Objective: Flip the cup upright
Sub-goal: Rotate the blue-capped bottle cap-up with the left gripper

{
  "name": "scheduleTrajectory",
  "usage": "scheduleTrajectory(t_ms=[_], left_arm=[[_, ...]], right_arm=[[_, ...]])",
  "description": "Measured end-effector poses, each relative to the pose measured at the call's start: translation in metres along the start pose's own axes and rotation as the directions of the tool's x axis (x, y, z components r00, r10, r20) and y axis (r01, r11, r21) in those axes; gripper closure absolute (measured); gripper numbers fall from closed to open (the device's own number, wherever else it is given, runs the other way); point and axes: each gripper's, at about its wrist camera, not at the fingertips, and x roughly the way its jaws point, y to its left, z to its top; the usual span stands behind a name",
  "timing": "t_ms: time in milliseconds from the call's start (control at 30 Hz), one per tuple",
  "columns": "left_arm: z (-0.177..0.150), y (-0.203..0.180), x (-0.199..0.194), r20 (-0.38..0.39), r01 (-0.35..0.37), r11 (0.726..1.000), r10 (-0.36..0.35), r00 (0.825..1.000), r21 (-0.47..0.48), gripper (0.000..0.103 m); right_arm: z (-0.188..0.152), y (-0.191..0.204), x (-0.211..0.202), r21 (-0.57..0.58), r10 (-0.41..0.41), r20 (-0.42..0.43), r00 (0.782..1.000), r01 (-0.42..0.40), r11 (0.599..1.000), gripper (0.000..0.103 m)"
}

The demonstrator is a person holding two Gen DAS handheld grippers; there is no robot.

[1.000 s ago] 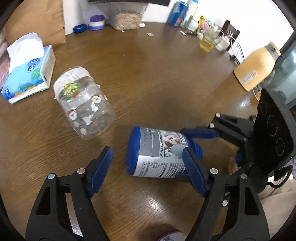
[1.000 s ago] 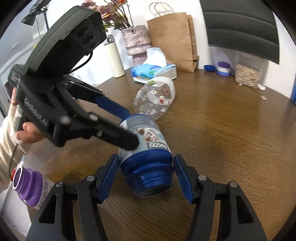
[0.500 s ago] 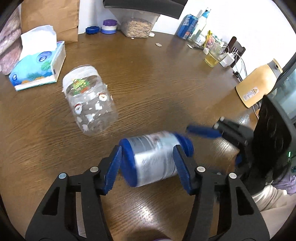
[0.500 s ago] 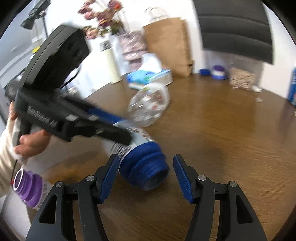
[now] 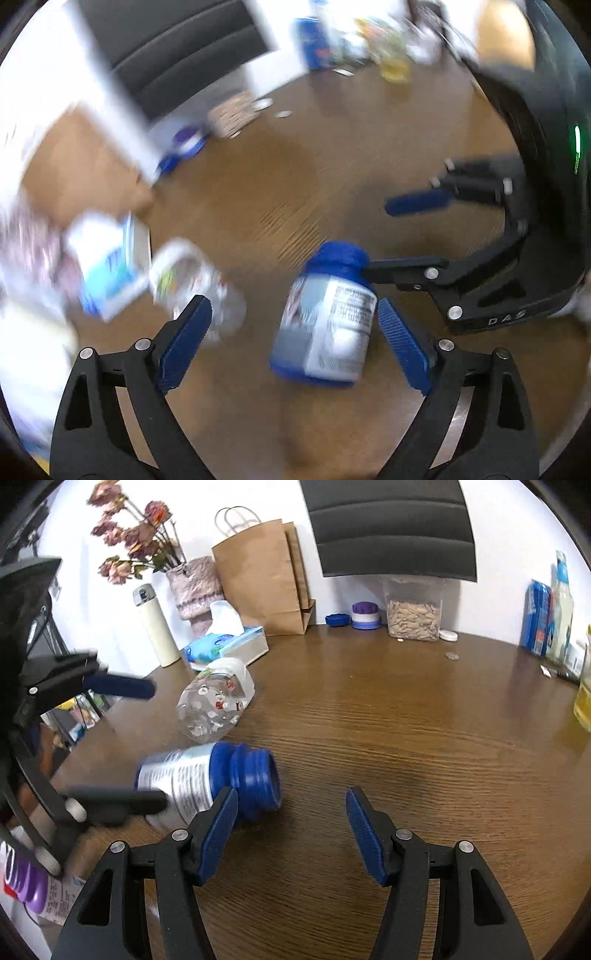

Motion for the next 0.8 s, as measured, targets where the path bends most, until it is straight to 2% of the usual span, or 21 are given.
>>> scheduleTrajectory(t_ms=[67, 133, 167, 200, 300, 367, 533, 600, 700, 800], left_arm=[[0.007, -0.013, 0.013, -0.029, 0.055, 0.994, -0.053, 0.998, 0.095, 0.014], [0.013, -0.022, 0.036, -0.131, 0.114, 0.983, -0.095, 0.987, 0.142, 0.027], [0.015, -0.024, 0.047, -0.175, 0.11, 0.983, -0.083, 0.981, 0.149, 0.039], [0.016, -0.024, 0.055, -0.201, 0.116, 0.982, -0.084, 0.976, 0.151, 0.043], [0.019, -0.021, 0.065, -0.225, 0.122, 0.986, -0.094, 0.97, 0.117, 0.043], [0.022, -0.017, 0.067, -0.239, 0.119, 0.988, -0.094, 0.967, 0.094, 0.043], [0.027, -0.011, 0.076, -0.232, 0.105, 0.994, -0.1, 0.968, 0.007, 0.043], [0.027, -0.017, 0.072, -0.226, 0.068, 0.998, -0.064, 0.972, 0.01, 0.043], [0.028, -0.02, 0.06, -0.172, 0.018, 1.0, -0.021, 0.985, -0.023, 0.043], [0.035, -0.009, 0.027, -0.08, -0.042, 0.996, 0.036, 0.996, -0.074, 0.043]], right_arm=[[-0.001, -0.005, -0.002, 0.01, -0.02, 0.002, 1.0, 0.02, 1.0, 0.037], [0.0, -0.016, -0.005, 0.044, -0.02, 0.01, 1.0, 0.019, 0.999, 0.037], [0.0, -0.022, -0.007, 0.069, -0.028, 0.012, 1.0, 0.027, 0.997, 0.037], [-0.001, -0.028, -0.008, 0.089, -0.04, 0.012, 0.999, 0.038, 0.995, 0.037], [-0.002, -0.042, -0.012, 0.155, -0.054, 0.013, 0.998, 0.051, 0.987, 0.037], [0.0, -0.043, -0.017, 0.157, -0.053, 0.027, 0.998, 0.048, 0.986, 0.037], [0.003, -0.038, -0.023, 0.136, -0.055, 0.055, 0.997, 0.048, 0.99, 0.037], [0.002, -0.037, -0.025, 0.146, -0.038, 0.062, 0.997, 0.029, 0.989, 0.037], [0.003, -0.039, -0.031, 0.152, -0.045, 0.083, 0.996, 0.032, 0.988, 0.037], [0.005, -0.044, -0.045, 0.174, -0.028, 0.136, 0.99, 0.004, 0.985, 0.037]])
